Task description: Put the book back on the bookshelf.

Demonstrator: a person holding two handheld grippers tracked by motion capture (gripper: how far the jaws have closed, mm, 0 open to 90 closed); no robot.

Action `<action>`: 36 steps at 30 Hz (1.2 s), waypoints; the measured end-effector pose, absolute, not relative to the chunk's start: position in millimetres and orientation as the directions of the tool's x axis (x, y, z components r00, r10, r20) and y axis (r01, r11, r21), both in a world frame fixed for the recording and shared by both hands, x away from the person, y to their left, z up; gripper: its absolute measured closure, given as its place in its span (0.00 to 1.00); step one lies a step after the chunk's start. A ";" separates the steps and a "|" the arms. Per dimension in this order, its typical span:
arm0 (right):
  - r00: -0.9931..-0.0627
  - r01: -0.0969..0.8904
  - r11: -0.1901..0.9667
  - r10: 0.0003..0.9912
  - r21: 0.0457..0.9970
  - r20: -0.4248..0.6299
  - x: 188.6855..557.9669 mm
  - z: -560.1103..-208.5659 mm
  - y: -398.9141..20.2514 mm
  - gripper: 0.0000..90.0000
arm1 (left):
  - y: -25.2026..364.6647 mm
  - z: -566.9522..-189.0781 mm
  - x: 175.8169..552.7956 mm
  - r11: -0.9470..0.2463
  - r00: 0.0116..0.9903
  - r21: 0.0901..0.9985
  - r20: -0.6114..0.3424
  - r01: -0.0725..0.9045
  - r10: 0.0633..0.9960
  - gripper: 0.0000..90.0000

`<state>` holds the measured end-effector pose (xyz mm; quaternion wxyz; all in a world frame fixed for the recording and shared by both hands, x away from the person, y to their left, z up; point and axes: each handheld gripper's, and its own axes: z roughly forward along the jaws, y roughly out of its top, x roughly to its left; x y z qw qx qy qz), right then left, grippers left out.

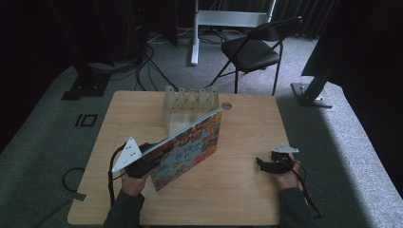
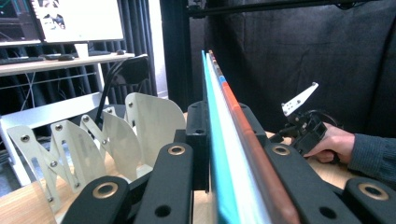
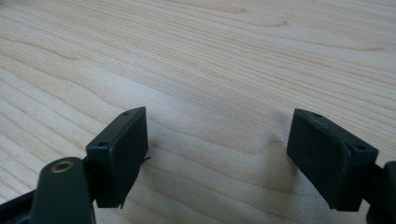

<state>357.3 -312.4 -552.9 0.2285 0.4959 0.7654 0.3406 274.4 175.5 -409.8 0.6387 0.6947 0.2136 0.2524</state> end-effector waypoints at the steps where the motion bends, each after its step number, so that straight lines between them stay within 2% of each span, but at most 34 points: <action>1: -0.404 0.604 0.274 0.915 0.748 -0.008 357.6 -553.2 -312.9 0.22 | 176.0 -409.7 274.4 -0.091 0.780 0.996 0.075 -0.024 0.621 0.89; 36: -0.425 0.608 0.283 0.905 0.742 0.004 356.9 -553.5 -312.3 0.19 | 188.7 -402.8 271.2 -0.083 0.758 0.996 0.042 0.016 0.651 0.89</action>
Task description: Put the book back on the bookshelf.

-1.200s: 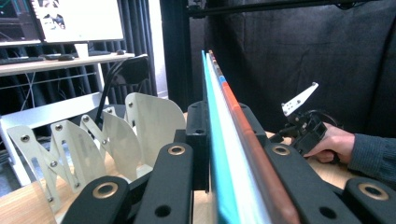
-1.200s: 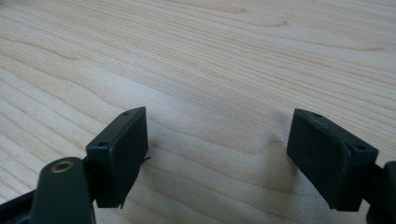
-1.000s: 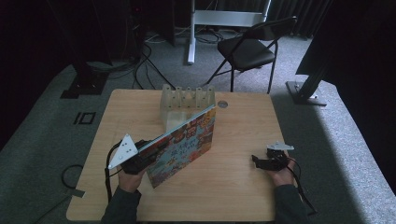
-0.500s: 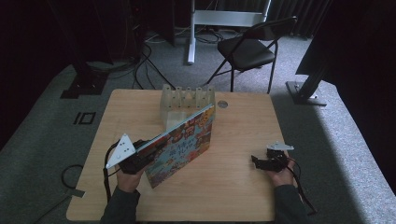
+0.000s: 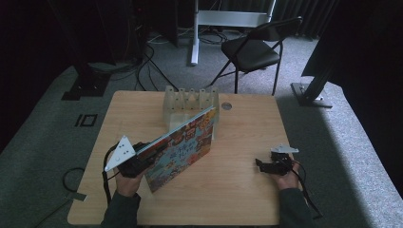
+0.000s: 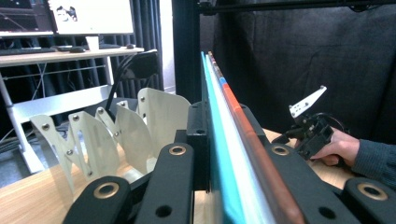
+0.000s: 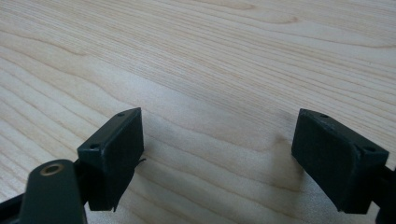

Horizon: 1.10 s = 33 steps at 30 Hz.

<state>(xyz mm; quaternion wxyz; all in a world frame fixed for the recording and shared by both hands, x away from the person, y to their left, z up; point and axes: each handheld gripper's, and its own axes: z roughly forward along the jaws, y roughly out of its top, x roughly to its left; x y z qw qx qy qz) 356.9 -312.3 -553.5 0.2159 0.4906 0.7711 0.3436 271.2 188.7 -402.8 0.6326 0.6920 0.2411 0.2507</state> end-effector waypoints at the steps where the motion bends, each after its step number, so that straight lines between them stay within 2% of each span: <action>1: -0.425 0.609 0.282 0.905 0.741 0.005 356.8 -553.4 -312.2 0.19 | 189.9 -402.4 271.0 -0.082 0.756 0.996 0.039 0.019 0.654 0.89; 33: -0.432 0.607 0.286 0.902 0.742 0.006 356.7 -553.5 -312.9 0.19 | 214.5 -393.3 263.0 -0.068 0.702 0.996 0.008 0.057 0.712 0.89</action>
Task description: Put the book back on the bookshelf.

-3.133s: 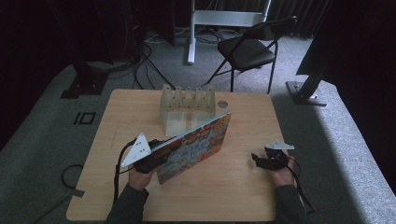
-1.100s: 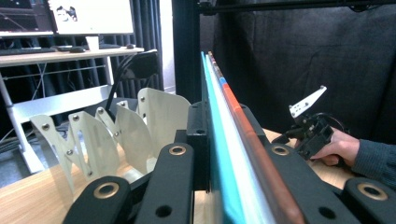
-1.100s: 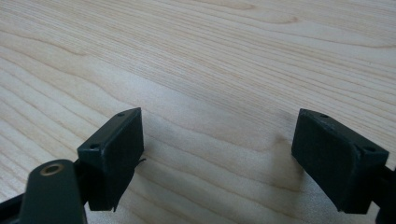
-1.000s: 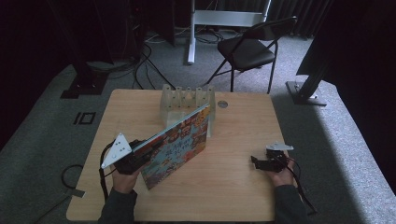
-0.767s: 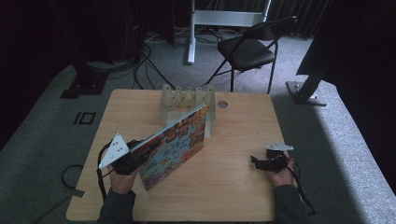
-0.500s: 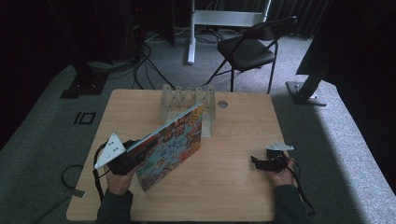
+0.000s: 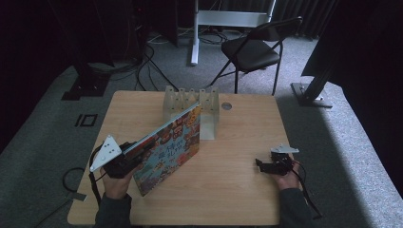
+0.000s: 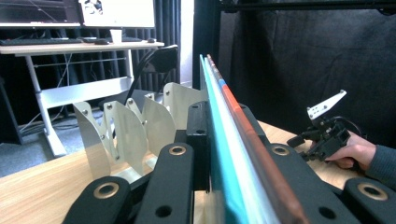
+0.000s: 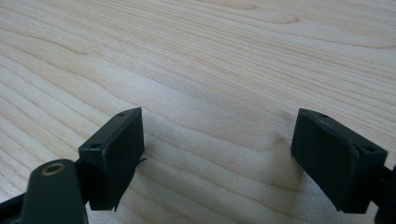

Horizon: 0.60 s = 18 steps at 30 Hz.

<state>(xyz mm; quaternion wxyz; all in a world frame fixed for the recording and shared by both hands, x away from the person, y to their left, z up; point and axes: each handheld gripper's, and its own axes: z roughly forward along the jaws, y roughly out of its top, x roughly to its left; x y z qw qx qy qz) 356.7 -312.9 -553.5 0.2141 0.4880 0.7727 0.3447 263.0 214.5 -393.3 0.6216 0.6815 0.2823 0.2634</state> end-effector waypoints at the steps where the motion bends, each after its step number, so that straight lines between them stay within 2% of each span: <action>1: -0.432 0.607 0.286 0.902 0.742 0.005 356.7 -553.4 -312.9 0.19 | 214.9 -393.1 262.9 -0.067 0.700 0.996 0.008 0.058 0.714 0.89; 18: -0.432 0.606 0.286 0.902 0.742 0.005 356.7 -553.5 -312.9 0.19 | 225.9 -390.7 263.5 -0.038 0.647 0.996 -0.022 0.078 0.762 0.89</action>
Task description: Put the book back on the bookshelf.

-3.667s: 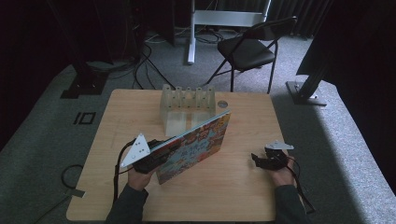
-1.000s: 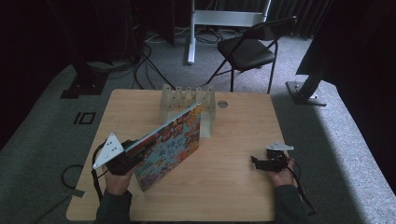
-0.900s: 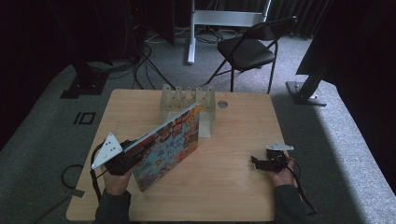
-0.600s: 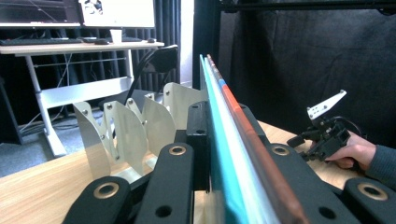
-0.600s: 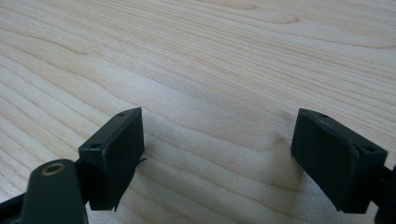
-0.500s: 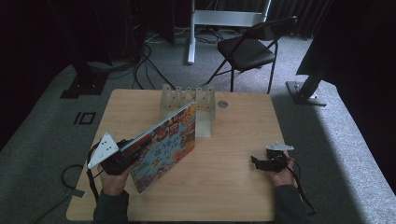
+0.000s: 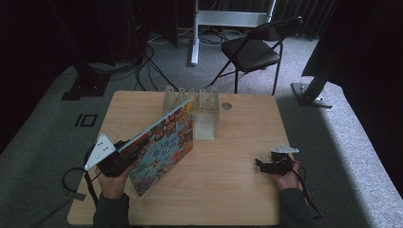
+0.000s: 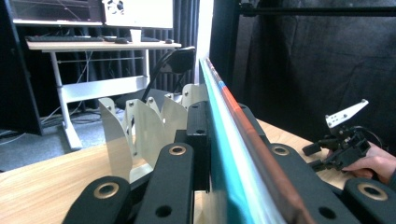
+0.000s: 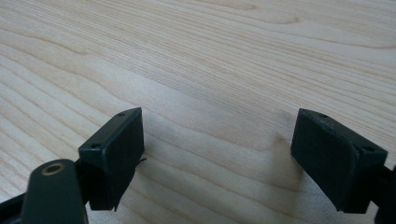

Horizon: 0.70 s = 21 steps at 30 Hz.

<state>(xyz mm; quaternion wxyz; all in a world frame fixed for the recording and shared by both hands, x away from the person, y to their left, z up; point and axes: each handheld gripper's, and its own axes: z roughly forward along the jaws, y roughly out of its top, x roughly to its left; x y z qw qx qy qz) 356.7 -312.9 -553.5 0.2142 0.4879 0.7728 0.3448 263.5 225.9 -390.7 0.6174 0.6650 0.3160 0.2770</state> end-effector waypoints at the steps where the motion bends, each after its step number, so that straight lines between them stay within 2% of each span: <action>1: -0.432 0.606 0.287 0.902 0.742 0.005 356.7 -553.5 -313.0 0.19 | 226.3 -390.8 263.5 -0.032 0.643 0.996 -0.026 0.079 0.765 0.89; 11: -0.432 0.607 0.285 0.902 0.742 0.006 356.7 -553.4 -312.9 0.19 | 233.4 -390.9 262.4 0.021 0.576 0.997 -0.057 0.070 0.816 0.89; 21: -0.432 0.606 0.286 0.902 0.742 0.005 356.7 -553.5 -312.9 0.19 | 225.6 -393.7 263.3 -0.020 0.511 0.998 -0.009 0.052 0.860 0.89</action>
